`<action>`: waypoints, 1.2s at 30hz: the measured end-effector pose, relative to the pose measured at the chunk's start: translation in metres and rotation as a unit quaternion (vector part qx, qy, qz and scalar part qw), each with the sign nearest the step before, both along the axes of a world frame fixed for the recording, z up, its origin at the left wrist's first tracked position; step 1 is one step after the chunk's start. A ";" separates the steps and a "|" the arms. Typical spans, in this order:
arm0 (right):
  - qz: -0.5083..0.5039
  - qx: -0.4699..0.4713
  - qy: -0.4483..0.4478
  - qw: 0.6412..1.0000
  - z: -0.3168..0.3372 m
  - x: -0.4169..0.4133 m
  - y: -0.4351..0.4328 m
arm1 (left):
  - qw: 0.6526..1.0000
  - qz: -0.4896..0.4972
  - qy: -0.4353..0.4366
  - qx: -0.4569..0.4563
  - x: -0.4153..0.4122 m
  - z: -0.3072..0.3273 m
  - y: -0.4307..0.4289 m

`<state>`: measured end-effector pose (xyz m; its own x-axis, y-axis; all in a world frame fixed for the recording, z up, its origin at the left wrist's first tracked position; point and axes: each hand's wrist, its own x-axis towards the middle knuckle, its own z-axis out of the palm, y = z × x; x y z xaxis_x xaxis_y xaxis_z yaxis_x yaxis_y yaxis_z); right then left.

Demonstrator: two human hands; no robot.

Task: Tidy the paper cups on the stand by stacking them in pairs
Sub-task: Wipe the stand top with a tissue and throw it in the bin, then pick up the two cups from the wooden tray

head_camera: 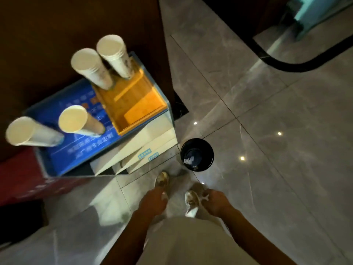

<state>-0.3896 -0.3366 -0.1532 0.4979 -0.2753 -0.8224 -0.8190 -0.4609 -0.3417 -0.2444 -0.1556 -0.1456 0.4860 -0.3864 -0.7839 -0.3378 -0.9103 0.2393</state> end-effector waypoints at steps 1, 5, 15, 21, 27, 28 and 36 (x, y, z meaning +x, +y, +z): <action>0.008 0.000 0.001 1.000 0.007 -0.007 0.003 | 1.000 0.013 0.002 0.003 -0.010 0.006 0.009; 0.086 0.015 0.045 0.995 0.021 -0.027 0.015 | 0.996 0.078 0.039 0.008 -0.042 0.017 0.048; 0.227 0.044 0.128 0.964 0.032 -0.011 0.040 | 0.987 0.149 0.066 -0.014 -0.074 0.017 0.107; 0.245 0.039 0.152 0.957 0.029 0.019 0.062 | 0.982 0.167 0.094 -0.007 -0.048 0.025 0.133; 0.160 -0.004 0.100 0.982 0.043 0.109 0.102 | 0.986 0.160 0.026 -0.045 0.080 0.056 0.157; 0.160 -0.007 0.079 0.984 0.047 0.110 0.104 | 0.986 0.160 0.007 -0.044 0.084 0.064 0.153; 0.110 -0.037 -0.110 0.987 0.095 0.154 0.099 | 0.971 0.080 -0.127 -0.188 0.114 0.128 0.119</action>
